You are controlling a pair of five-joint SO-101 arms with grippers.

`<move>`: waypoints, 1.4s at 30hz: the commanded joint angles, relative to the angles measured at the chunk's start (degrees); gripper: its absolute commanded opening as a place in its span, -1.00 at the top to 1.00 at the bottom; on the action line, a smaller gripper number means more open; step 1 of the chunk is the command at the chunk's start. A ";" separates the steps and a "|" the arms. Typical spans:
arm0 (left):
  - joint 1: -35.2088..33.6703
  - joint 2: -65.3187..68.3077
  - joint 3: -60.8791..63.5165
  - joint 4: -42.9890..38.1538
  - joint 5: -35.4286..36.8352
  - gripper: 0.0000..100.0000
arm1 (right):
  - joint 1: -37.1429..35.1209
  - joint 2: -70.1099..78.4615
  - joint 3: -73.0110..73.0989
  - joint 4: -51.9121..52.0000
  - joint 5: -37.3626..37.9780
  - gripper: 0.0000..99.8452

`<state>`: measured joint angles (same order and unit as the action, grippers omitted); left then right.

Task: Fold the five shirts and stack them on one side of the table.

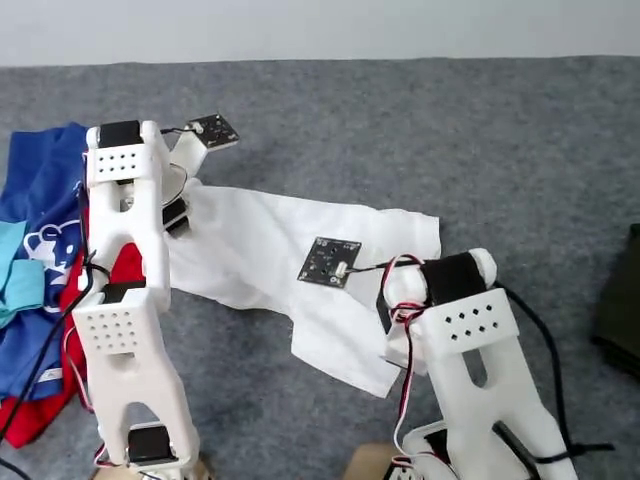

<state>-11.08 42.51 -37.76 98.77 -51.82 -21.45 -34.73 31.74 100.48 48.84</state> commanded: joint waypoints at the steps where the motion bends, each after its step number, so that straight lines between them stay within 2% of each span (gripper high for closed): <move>1: -0.62 -1.67 -1.45 1.76 -2.29 0.83 | -1.54 -2.07 -3.16 2.42 -1.14 0.64; 10: -3.16 -10.02 0.40 1.85 -7.47 0.83 | -1.98 -1.71 -7.82 1.45 -2.11 0.64; 19: -2.73 -15.21 19.12 1.58 -13.89 0.90 | -1.98 1.45 -7.82 -3.74 -5.36 0.64; 32: -8.44 -15.47 16.13 0.18 -11.25 0.62 | -2.07 3.74 -7.82 -3.91 -5.36 0.64; 42: -7.56 -17.05 12.09 1.76 -7.82 0.56 | -2.07 3.74 -7.65 -3.82 -5.54 0.64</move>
<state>-19.43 30.46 -23.43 98.77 -61.14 -23.38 -31.03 26.64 97.49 43.91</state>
